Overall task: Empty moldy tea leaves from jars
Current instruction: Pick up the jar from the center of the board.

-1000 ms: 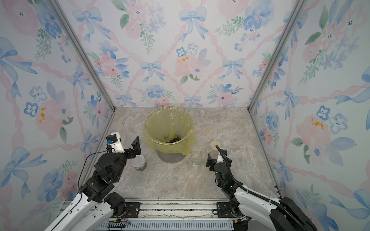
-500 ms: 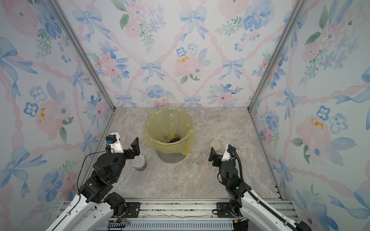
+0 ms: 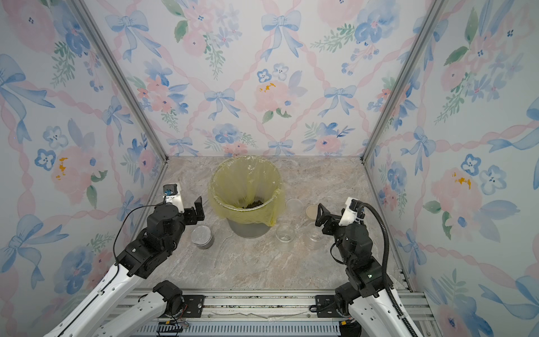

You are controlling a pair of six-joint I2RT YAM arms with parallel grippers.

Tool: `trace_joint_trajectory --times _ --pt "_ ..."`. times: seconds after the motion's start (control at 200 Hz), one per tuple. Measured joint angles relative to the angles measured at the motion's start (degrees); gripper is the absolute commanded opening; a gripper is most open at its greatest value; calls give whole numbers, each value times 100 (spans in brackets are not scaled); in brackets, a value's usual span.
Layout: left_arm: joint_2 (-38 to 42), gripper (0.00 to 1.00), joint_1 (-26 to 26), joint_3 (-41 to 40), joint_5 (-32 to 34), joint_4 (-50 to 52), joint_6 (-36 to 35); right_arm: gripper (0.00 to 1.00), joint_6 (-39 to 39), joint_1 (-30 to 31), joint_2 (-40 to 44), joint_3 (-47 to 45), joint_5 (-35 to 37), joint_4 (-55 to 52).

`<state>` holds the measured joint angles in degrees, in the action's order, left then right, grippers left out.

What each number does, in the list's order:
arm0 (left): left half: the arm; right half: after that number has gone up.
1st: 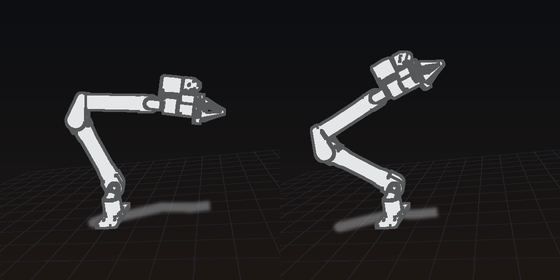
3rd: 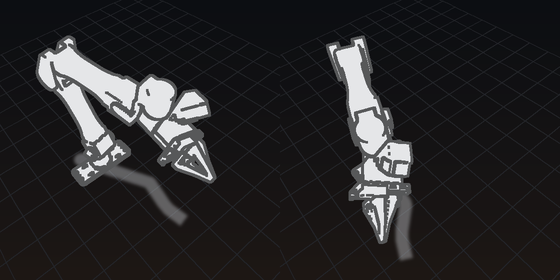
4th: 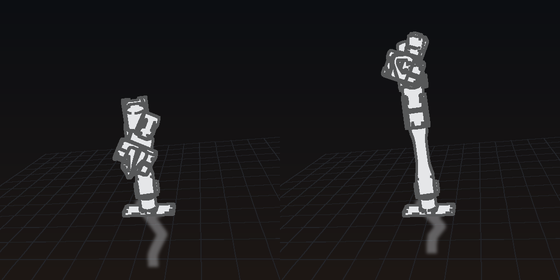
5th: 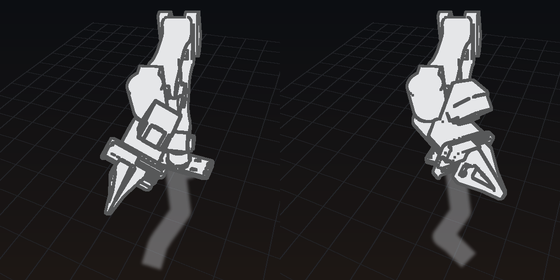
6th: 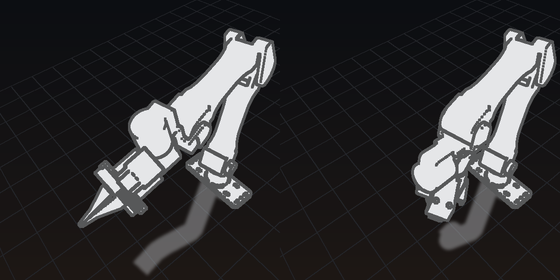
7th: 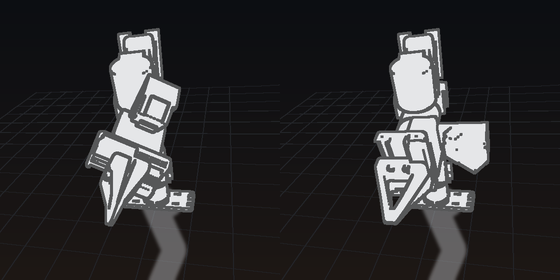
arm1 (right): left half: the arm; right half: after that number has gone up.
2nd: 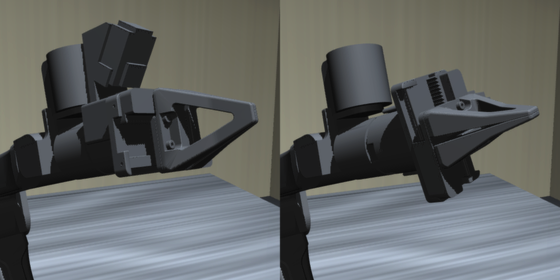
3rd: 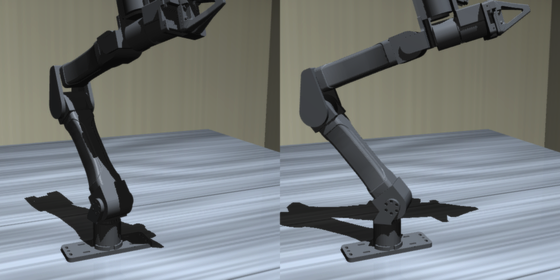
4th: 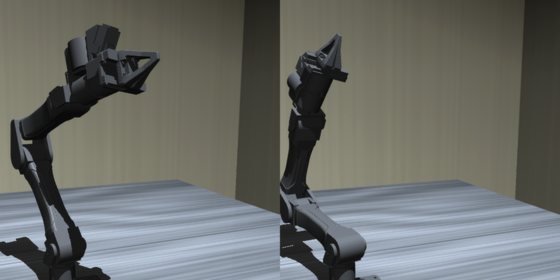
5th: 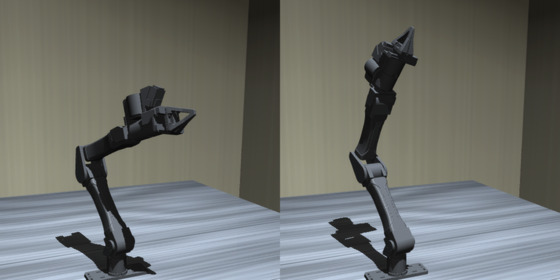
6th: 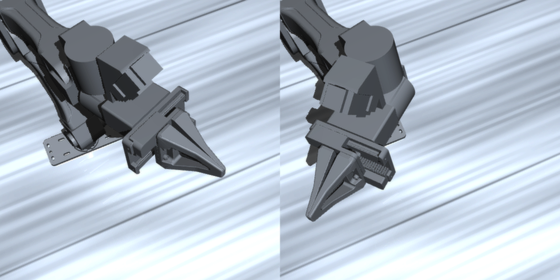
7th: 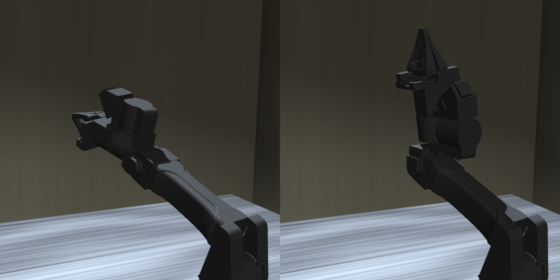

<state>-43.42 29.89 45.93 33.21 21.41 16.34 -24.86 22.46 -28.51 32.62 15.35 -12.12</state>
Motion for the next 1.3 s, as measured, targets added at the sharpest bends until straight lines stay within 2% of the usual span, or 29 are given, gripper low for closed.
trace_joint_trajectory --times 0.135,0.275,0.445,0.615,0.82,0.96,1.135,1.24,1.3 --pt "-352 98 -59 94 -4 452 192 97 4 -2 -616 728 -643 -507" --pt "-256 98 -214 127 -4 704 306 97 243 273 -1270 1720 -1202 -1119" --pt "223 98 -315 232 28 645 315 97 835 1803 -2105 3206 -1010 -1786" --pt "953 98 -321 232 378 11 -177 97 1311 3257 -3101 4468 -555 -2177" --pt "1757 98 -326 219 748 -1091 -1045 97 1652 4363 -4553 5436 -260 -2352" --pt "1823 98 -330 70 1244 -1720 -1624 97 1700 4741 -5403 5821 -258 -2402" --pt "1657 98 -452 -48 1307 -1930 -1801 97 1611 4850 -6295 6175 -417 -2378" --pt "1285 98 -835 -26 1147 -1961 -1631 97 1488 4852 -6802 6424 -570 -2365" --pt "1016 98 -1259 13 909 -1875 -1368 97 1427 4852 -7079 6572 -684 -2356"
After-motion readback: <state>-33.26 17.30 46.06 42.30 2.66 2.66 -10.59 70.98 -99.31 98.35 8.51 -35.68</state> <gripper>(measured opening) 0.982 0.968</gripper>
